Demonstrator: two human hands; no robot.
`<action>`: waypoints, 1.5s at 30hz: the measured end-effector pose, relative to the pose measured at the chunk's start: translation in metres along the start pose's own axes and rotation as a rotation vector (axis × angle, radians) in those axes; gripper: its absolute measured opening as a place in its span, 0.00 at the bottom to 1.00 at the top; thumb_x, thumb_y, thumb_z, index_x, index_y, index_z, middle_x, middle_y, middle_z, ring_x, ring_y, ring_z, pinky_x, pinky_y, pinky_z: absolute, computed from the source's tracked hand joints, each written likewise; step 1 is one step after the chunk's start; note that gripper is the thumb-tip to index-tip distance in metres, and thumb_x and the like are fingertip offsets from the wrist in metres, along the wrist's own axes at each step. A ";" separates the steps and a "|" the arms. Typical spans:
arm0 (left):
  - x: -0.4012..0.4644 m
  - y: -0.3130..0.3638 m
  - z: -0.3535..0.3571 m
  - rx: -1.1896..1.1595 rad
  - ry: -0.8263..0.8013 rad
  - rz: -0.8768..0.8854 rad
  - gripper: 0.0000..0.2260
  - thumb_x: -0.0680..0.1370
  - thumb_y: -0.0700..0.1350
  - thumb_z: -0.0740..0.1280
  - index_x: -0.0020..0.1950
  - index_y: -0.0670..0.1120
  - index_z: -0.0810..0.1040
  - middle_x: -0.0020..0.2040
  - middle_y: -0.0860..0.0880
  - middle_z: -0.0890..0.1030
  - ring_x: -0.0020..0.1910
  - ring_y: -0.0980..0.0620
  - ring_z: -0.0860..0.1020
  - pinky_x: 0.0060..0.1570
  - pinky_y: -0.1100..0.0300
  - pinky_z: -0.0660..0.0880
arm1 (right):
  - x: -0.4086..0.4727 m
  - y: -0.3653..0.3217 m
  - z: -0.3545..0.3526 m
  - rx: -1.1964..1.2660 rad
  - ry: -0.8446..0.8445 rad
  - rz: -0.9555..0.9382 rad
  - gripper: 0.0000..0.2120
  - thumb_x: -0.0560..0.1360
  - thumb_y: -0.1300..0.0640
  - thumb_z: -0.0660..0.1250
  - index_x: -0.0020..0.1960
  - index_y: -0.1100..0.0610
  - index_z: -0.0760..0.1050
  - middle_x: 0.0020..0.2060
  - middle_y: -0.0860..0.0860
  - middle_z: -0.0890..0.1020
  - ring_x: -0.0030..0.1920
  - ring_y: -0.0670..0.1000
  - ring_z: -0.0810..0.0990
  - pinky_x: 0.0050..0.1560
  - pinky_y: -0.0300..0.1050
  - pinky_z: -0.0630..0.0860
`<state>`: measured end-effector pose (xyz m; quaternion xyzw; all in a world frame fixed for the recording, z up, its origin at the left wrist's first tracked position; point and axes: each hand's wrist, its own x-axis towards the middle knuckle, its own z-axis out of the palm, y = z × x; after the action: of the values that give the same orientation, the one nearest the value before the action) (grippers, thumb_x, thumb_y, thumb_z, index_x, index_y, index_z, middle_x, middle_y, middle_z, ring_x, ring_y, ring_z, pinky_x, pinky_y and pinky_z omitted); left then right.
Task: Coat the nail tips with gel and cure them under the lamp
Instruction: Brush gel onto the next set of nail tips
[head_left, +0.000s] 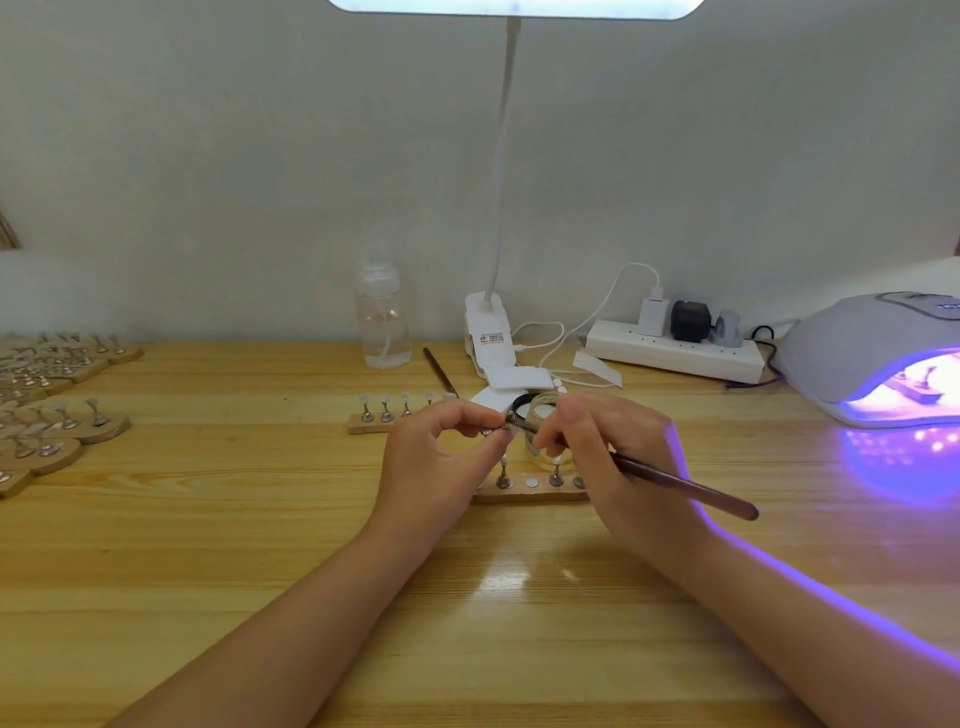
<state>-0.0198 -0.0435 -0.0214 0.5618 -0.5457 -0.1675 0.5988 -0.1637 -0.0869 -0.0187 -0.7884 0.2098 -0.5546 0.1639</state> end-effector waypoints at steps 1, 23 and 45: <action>0.000 0.000 0.000 -0.002 -0.004 0.000 0.10 0.69 0.39 0.73 0.35 0.54 0.80 0.32 0.60 0.79 0.39 0.61 0.75 0.45 0.55 0.75 | 0.000 0.000 0.000 0.030 -0.003 0.029 0.23 0.77 0.51 0.53 0.33 0.59 0.79 0.27 0.49 0.78 0.29 0.44 0.77 0.30 0.41 0.73; 0.001 0.000 0.001 0.017 -0.012 0.052 0.10 0.68 0.39 0.73 0.35 0.54 0.79 0.35 0.56 0.80 0.40 0.56 0.76 0.51 0.56 0.72 | 0.002 -0.005 0.002 0.165 0.040 0.116 0.20 0.76 0.49 0.53 0.34 0.54 0.78 0.26 0.47 0.77 0.28 0.40 0.75 0.30 0.29 0.69; 0.003 -0.005 0.002 -0.040 -0.010 0.063 0.08 0.67 0.40 0.74 0.35 0.53 0.79 0.33 0.58 0.80 0.36 0.66 0.76 0.42 0.76 0.70 | 0.002 -0.013 0.003 0.385 0.147 0.290 0.23 0.78 0.52 0.54 0.30 0.60 0.78 0.23 0.54 0.77 0.22 0.42 0.72 0.28 0.29 0.67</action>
<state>-0.0180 -0.0486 -0.0244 0.5314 -0.5628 -0.1620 0.6121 -0.1583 -0.0763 -0.0119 -0.6619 0.2222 -0.6109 0.3733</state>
